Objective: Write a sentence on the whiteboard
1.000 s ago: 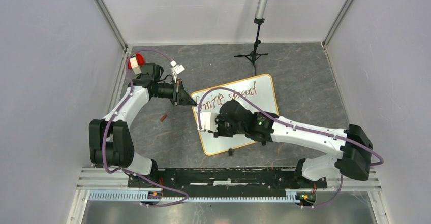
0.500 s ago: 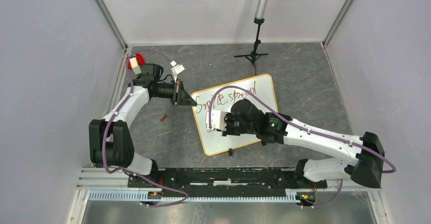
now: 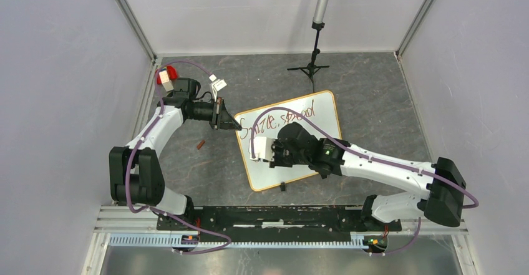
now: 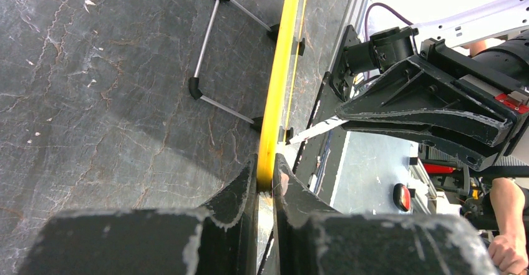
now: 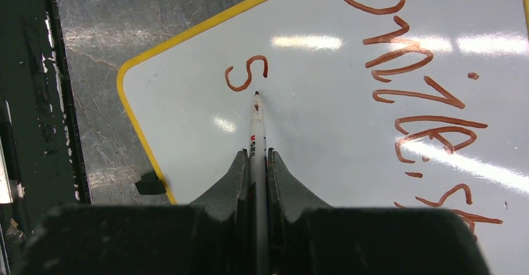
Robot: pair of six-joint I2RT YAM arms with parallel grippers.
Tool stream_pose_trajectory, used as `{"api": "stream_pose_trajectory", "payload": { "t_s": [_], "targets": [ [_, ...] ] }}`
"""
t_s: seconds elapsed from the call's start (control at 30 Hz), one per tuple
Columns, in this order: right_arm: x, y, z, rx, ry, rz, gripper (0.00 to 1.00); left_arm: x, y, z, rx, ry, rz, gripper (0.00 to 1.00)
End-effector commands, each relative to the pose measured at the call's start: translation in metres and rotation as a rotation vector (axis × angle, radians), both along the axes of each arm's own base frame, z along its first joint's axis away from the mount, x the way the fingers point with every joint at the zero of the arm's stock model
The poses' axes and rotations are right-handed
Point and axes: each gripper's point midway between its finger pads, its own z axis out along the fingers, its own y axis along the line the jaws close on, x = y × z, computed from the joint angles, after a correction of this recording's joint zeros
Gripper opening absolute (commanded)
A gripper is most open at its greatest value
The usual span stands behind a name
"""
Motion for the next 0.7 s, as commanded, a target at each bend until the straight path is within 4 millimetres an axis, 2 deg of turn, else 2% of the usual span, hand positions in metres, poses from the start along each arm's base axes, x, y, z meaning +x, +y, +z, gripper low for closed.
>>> {"api": "stream_pose_trajectory", "payload": {
  "t_s": [0.0,0.4,0.67],
  "targets": [
    [0.009,0.012,0.02,0.06,-0.035,-0.023,0.0,0.008,0.001,0.002,0.032,-0.073,0.015,0.02],
    [0.026,-0.004,0.017,0.032,-0.063,-0.108,0.0,0.009,0.001,0.002,0.032,-0.069,0.014,0.02],
    [0.008,-0.013,-0.007,-0.016,0.0,-0.048,0.0,0.01,0.001,0.001,0.033,-0.066,0.015,0.02]
  ]
}}
